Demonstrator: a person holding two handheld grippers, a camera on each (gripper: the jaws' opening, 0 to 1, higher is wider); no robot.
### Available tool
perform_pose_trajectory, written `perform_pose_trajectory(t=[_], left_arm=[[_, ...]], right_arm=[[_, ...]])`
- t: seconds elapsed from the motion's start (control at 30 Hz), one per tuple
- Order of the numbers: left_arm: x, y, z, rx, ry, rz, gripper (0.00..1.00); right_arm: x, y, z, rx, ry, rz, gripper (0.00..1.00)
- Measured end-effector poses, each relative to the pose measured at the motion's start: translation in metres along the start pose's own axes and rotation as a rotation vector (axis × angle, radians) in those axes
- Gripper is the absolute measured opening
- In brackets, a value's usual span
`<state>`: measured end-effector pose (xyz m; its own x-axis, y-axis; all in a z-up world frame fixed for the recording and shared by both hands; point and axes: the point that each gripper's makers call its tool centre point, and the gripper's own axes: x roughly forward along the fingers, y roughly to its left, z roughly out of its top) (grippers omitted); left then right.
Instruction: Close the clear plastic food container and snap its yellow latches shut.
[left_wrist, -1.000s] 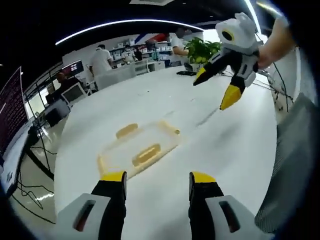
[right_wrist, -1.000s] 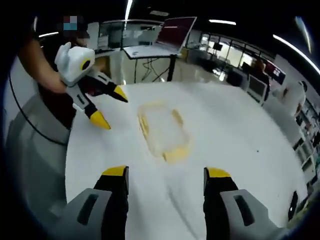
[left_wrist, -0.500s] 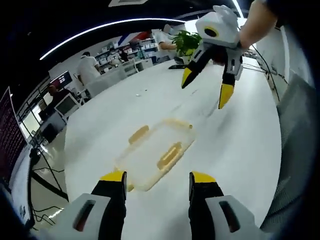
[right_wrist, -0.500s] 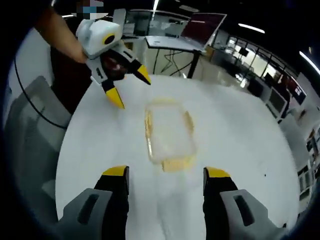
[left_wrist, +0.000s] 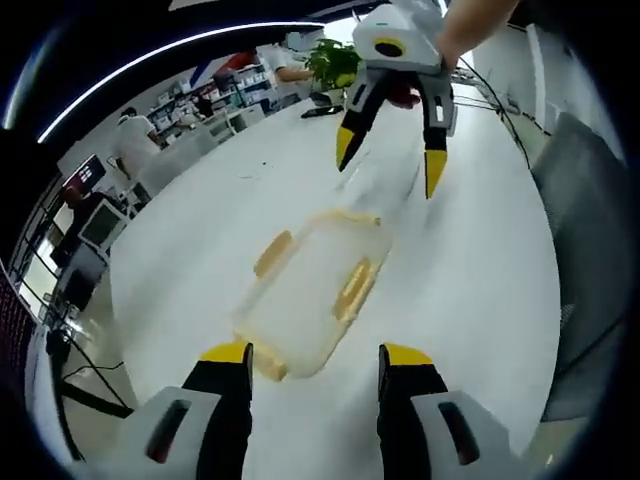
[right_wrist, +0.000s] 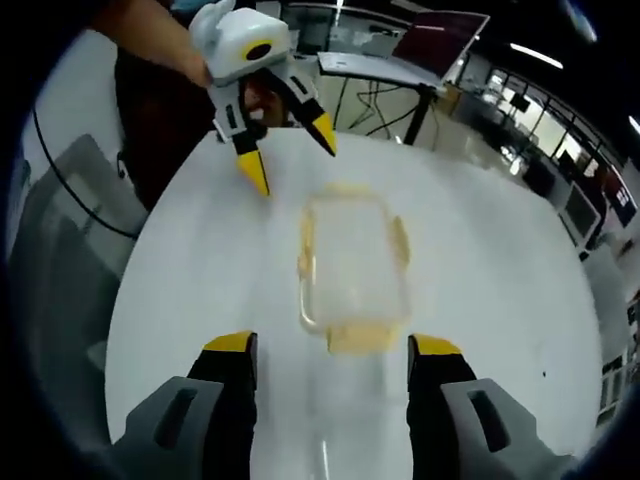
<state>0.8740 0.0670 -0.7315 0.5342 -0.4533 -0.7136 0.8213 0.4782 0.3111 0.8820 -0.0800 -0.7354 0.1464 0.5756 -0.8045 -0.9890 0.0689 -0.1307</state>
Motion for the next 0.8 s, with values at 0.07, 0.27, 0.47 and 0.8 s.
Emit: perform_pose_trajectory(t=[0.07,0.27,0.47,0.8], left_arm=[[0.002,0.002,0.000,0.013,0.004,-0.021,0.45],[0.007,0.013,-0.003,0.048,0.017,-0.074,0.46],[0.014,0.027,-0.013,0.101,0.059,-0.103,0.46],[0.023,0.036,-0.021,0.161,0.067,-0.220,0.49]], right_arm=[[0.003,-0.001,-0.001,0.006,0.011,0.005,0.58],[0.012,-0.006,-0.004,-0.013,0.035,0.019,0.58],[0.023,-0.011,-0.005,-0.022,0.066,0.053,0.60],[0.033,-0.019,-0.010,-0.023,0.106,0.095,0.61]])
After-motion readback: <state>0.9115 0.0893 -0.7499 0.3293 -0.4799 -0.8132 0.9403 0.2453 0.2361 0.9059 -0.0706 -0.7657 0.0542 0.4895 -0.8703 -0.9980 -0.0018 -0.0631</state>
